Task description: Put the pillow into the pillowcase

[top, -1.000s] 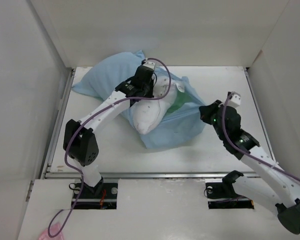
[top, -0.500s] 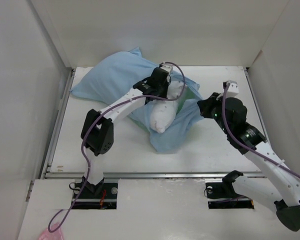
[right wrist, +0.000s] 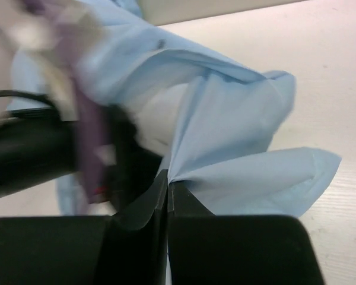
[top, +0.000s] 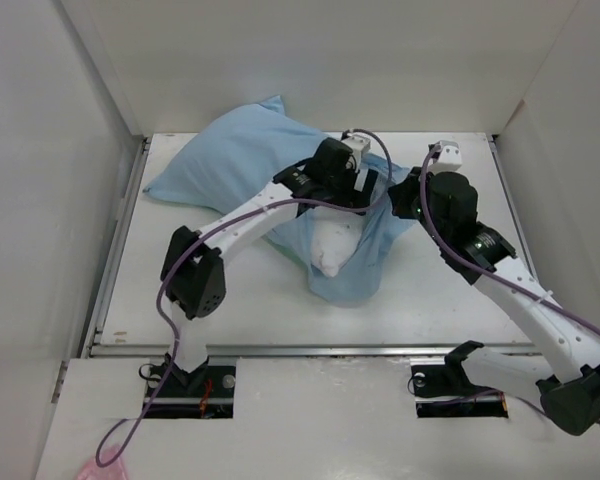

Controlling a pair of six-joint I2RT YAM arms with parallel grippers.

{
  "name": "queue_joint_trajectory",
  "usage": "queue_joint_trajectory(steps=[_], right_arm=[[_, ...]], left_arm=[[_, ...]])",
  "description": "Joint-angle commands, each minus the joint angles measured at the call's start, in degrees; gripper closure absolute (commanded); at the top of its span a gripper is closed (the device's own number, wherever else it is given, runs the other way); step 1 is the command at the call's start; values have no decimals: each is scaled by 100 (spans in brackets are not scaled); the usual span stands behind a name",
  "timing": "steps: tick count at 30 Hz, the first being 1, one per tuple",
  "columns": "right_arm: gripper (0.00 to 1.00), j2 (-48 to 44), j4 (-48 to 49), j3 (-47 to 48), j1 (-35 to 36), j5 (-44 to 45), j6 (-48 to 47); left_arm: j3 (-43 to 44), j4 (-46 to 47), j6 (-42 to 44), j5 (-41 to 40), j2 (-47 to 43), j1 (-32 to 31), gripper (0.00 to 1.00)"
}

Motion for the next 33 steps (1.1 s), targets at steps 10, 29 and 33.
queue_joint_trajectory(steps=[10,29,33], right_arm=[[56,-739,-441,-281,-62,1307,393],[41,306,-144,-1696,149,-276,1404],[44,1342,662,-1608,149,163,1404]], left_arm=[[-175,-871,-301,-332,-2233,195,0],[-1476,-1872,-564,-708,-1346,-868,0],[-1142,-2102,-617,-1218,-871,-868,12]])
